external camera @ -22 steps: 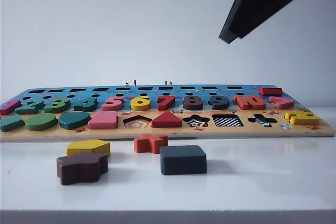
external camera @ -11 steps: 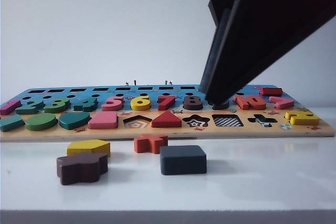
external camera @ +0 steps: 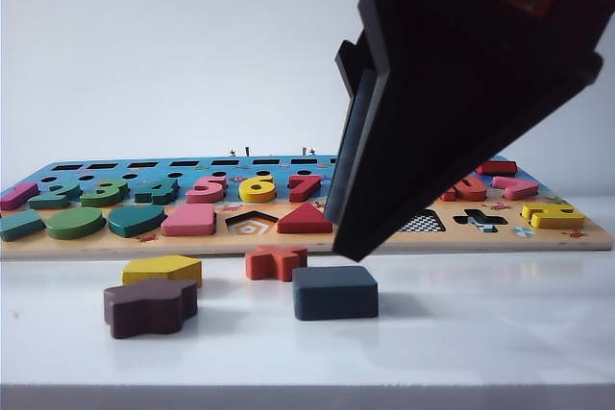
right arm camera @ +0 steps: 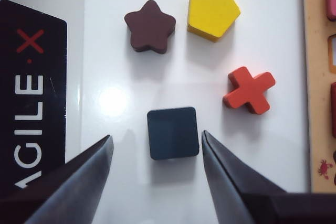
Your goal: Insert the cube into the slot.
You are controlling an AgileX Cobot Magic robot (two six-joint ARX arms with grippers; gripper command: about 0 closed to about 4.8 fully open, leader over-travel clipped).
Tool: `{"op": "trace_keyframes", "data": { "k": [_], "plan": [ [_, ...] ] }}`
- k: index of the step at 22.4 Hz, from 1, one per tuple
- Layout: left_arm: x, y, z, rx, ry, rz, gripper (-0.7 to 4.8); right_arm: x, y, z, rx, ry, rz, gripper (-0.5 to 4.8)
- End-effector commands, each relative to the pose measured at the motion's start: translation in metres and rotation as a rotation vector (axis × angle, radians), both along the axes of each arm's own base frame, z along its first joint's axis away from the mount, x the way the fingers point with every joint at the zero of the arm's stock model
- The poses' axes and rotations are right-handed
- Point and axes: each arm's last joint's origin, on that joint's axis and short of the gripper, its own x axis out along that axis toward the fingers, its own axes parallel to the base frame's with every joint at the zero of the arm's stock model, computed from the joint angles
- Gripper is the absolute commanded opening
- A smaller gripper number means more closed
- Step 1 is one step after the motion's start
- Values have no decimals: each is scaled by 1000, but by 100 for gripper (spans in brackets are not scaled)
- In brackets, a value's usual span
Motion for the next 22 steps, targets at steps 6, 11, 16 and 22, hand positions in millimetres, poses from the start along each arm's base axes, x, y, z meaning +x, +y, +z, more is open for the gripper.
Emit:
{"op": "trace_keyframes", "data": {
  "k": [6,11,16,22],
  "plan": [
    [2,-1,3,-21,-37,-11,17,5,10,-12,-9,11,11,304],
    [2,-1,3,-18,-31,-11,17,7,12,-14,-6,8,10,301],
    [2,-1,3,-17,-30,-11,17,7,12,-16,-18,3,14,301],
    [2,-1,3,-18,-30,-11,17,8,12,-17,-23,-4,16,282]
  ]
}}
